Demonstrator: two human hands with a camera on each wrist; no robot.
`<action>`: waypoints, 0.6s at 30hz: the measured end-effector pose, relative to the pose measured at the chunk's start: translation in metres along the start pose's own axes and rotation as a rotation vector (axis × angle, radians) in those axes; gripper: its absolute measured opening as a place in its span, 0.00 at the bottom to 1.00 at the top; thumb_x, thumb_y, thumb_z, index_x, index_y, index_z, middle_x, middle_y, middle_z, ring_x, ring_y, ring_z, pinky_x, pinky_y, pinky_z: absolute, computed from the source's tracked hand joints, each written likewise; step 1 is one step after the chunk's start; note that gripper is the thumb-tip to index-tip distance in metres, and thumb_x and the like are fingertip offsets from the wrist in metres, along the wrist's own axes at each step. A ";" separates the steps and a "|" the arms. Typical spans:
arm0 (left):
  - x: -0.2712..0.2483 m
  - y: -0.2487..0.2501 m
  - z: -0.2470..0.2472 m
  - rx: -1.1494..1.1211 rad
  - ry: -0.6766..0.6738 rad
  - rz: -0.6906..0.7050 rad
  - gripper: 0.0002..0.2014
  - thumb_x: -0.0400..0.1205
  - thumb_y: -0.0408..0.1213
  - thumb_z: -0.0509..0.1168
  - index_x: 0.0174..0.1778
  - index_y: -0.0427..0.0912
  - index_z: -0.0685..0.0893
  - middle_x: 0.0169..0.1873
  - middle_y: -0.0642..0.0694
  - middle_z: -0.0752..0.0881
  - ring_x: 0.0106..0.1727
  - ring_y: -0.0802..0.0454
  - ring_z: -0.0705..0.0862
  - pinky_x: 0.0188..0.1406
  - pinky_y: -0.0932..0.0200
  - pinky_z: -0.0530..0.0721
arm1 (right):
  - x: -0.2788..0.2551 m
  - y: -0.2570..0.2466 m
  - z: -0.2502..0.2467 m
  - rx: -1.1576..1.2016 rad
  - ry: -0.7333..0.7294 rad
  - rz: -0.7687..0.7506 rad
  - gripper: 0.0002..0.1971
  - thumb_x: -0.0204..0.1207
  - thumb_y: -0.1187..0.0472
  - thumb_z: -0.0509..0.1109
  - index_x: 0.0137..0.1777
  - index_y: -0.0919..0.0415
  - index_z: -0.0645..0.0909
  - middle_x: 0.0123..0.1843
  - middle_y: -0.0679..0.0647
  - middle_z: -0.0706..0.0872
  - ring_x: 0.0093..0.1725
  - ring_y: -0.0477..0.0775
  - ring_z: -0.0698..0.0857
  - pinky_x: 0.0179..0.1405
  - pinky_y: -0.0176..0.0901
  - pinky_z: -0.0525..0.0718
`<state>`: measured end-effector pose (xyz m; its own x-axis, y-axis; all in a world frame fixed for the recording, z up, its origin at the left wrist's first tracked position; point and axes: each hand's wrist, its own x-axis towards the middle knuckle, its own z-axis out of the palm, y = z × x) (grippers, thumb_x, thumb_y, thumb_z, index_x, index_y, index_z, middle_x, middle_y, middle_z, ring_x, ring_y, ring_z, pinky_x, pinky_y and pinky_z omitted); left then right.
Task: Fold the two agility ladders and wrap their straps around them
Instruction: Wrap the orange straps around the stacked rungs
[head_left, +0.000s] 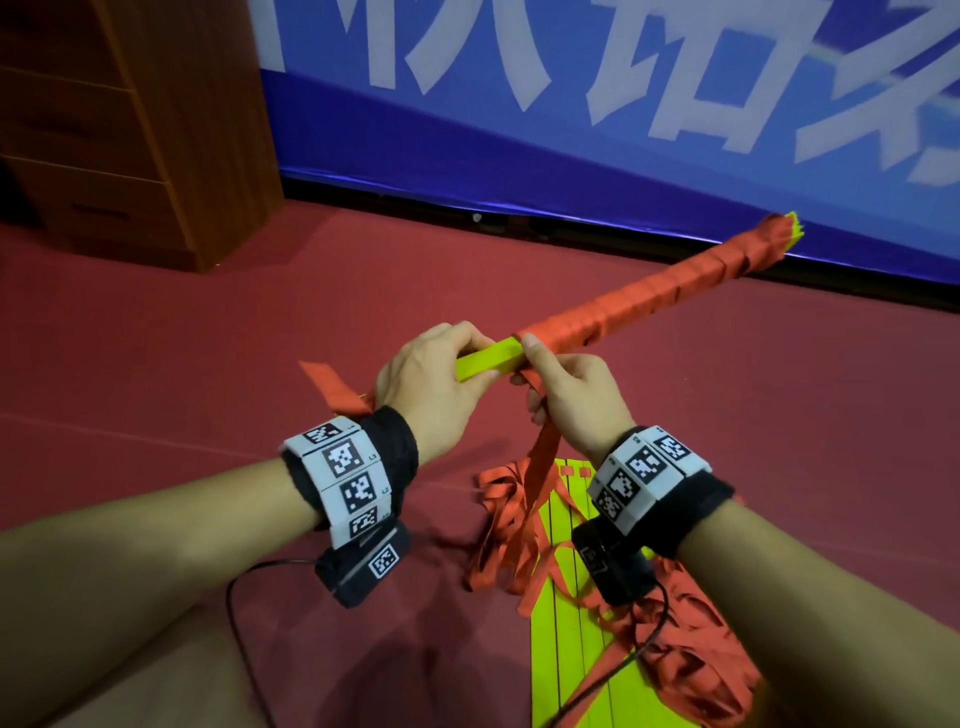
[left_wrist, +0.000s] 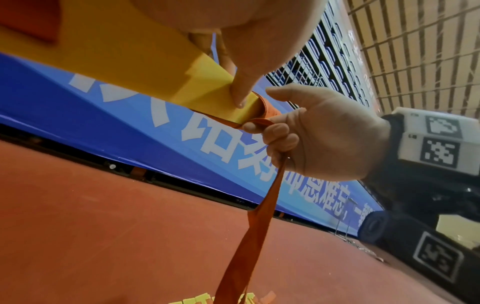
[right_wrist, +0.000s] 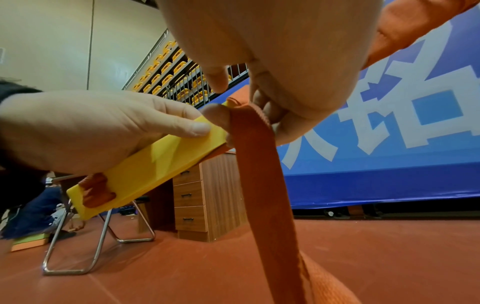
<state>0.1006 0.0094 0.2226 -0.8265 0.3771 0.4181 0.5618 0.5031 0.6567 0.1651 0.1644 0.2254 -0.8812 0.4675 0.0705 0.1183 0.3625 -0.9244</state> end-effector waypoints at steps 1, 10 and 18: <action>-0.001 0.002 0.000 0.001 0.004 0.003 0.08 0.78 0.48 0.75 0.52 0.58 0.87 0.47 0.57 0.86 0.53 0.50 0.84 0.40 0.53 0.74 | -0.001 -0.001 0.001 0.005 0.024 0.004 0.31 0.85 0.36 0.63 0.41 0.65 0.90 0.23 0.51 0.84 0.23 0.48 0.83 0.35 0.43 0.82; -0.006 0.012 0.006 -0.333 -0.175 -0.082 0.14 0.79 0.35 0.72 0.60 0.48 0.91 0.55 0.51 0.90 0.53 0.52 0.86 0.54 0.61 0.80 | 0.010 0.006 0.002 0.016 0.215 0.055 0.28 0.76 0.37 0.74 0.34 0.65 0.86 0.20 0.48 0.81 0.24 0.52 0.82 0.41 0.59 0.88; 0.010 0.004 0.002 -0.472 -0.220 -0.145 0.16 0.85 0.34 0.68 0.69 0.47 0.84 0.57 0.50 0.89 0.47 0.54 0.87 0.49 0.60 0.83 | 0.011 0.002 0.000 0.148 0.117 0.030 0.20 0.84 0.53 0.71 0.29 0.58 0.77 0.20 0.48 0.76 0.20 0.47 0.74 0.38 0.53 0.81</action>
<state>0.0948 0.0164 0.2277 -0.8387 0.5089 0.1941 0.3228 0.1775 0.9297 0.1560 0.1701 0.2241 -0.8178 0.5703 0.0775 0.0673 0.2285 -0.9712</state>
